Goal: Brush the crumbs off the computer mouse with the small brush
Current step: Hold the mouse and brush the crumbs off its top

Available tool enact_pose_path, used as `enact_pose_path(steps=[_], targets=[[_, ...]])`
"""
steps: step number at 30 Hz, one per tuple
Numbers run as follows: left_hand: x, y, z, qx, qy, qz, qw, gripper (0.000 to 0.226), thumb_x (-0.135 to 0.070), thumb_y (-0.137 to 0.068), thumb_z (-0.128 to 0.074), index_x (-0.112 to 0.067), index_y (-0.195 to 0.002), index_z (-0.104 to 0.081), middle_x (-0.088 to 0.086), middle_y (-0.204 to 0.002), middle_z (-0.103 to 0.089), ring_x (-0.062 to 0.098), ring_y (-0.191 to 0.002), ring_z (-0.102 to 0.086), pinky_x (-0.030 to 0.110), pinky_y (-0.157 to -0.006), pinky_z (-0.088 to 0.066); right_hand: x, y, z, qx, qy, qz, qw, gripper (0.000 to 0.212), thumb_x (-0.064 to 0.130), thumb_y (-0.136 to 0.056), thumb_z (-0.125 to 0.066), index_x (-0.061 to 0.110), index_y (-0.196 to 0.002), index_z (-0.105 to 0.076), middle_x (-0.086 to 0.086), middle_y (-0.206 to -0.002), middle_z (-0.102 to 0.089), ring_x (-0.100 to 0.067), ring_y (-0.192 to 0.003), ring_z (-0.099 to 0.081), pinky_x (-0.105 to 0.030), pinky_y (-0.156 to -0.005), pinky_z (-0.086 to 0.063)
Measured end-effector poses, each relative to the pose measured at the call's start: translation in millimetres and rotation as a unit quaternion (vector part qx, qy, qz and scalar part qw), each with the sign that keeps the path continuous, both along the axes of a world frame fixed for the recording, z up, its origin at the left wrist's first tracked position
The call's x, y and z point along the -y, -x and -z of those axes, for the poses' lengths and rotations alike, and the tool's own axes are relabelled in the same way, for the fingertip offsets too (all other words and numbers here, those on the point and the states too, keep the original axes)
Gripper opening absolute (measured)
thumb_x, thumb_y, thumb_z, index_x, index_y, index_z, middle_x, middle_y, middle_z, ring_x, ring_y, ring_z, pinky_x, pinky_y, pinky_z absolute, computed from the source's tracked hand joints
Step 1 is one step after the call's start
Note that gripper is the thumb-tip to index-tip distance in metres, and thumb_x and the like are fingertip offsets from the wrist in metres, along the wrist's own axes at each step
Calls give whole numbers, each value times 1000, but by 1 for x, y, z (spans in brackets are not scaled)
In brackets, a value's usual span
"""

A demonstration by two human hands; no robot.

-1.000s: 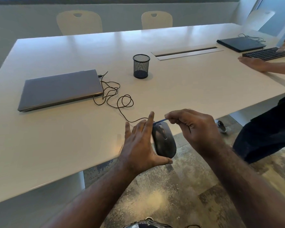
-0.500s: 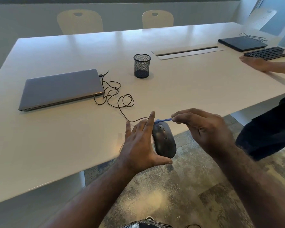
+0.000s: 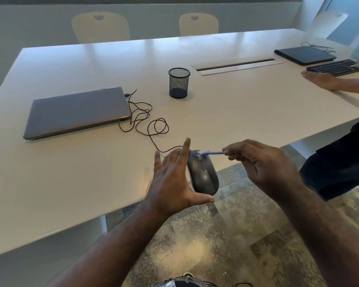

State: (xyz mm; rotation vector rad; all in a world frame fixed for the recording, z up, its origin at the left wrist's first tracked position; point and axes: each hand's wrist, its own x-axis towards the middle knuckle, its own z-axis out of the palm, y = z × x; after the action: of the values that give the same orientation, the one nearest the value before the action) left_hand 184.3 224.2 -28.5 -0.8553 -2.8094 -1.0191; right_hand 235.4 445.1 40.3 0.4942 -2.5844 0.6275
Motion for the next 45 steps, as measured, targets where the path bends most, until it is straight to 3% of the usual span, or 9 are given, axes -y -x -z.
enact_pose_path(steps=[3,8,12,19,27,30,35,39,45], targets=[[3,1,3,4,-6,-16,1000,145,-84,-48,-69,-30,-153,16,-4,-152,-31,11,-144,-21,55,-120,5,-6,-7,-6,19,29,-4,999,25,-4,-86,-62,12,-102,-71,6,-92,-69,-1,-81,-68,-30,-69,-59],[5,4,4,12,-15,-30,999,145,-87,-46,-66,-30,-154,13,-5,-150,-33,11,-143,-24,53,-120,6,-11,-16,-11,24,59,-1,998,30,-13,-82,-66,10,-99,-72,6,-89,-70,0,-82,-69,-23,-73,-58],[2,5,1,8,-17,-30,999,146,-84,-47,-70,-30,-154,12,-6,-151,-33,11,-143,-23,52,-121,6,-5,-18,-8,-41,92,20,995,19,-5,-87,-62,7,-97,-73,3,-86,-72,1,-81,-69,-18,-73,-55],[5,8,1,6,-33,-41,999,145,-84,-48,-71,-26,-156,7,-5,-151,-35,11,-143,-25,49,-121,7,-9,-22,-2,20,80,1,997,29,-11,-80,-70,12,-98,-72,8,-87,-71,0,-78,-70,-26,-69,-60],[5,11,3,4,-34,-42,999,146,-86,-47,-69,-27,-156,7,-6,-151,-35,10,-143,-24,50,-121,6,-8,-14,2,6,137,54,989,15,4,-87,-66,11,-98,-72,4,-83,-73,-2,-75,-71,-27,-68,-60],[7,15,2,1,-34,-50,998,145,-86,-46,-69,-27,-156,7,-5,-152,-34,10,-144,-23,52,-121,4,-13,-6,8,46,258,116,958,14,7,-91,-63,15,-101,-70,3,-81,-74,-10,-75,-73,-34,-71,-61],[10,24,2,0,-34,-58,998,144,-84,-48,-70,-30,-155,9,-5,-153,-32,11,-145,-22,54,-121,3,-13,8,10,99,499,138,850,11,13,-93,-61,11,-102,-66,-8,-89,-75,-26,-79,-73,-38,-72,-59],[8,41,2,-3,-29,-63,998,143,-80,-50,-73,-31,-155,10,-3,-154,-32,14,-145,-22,54,-121,2,-9,19,6,104,584,117,796,11,15,-89,-63,11,-99,-65,-9,-90,-75,-22,-74,-72,-26,-63,-58],[-1,70,9,-4,-11,-82,997,143,-76,-50,-76,-29,-155,8,1,-153,-33,17,-145,-22,56,-120,1,-9,32,5,98,630,93,765,33,31,-72,-70,12,-98,-65,-8,-90,-75,-21,-71,-70,-26,-61,-57]])
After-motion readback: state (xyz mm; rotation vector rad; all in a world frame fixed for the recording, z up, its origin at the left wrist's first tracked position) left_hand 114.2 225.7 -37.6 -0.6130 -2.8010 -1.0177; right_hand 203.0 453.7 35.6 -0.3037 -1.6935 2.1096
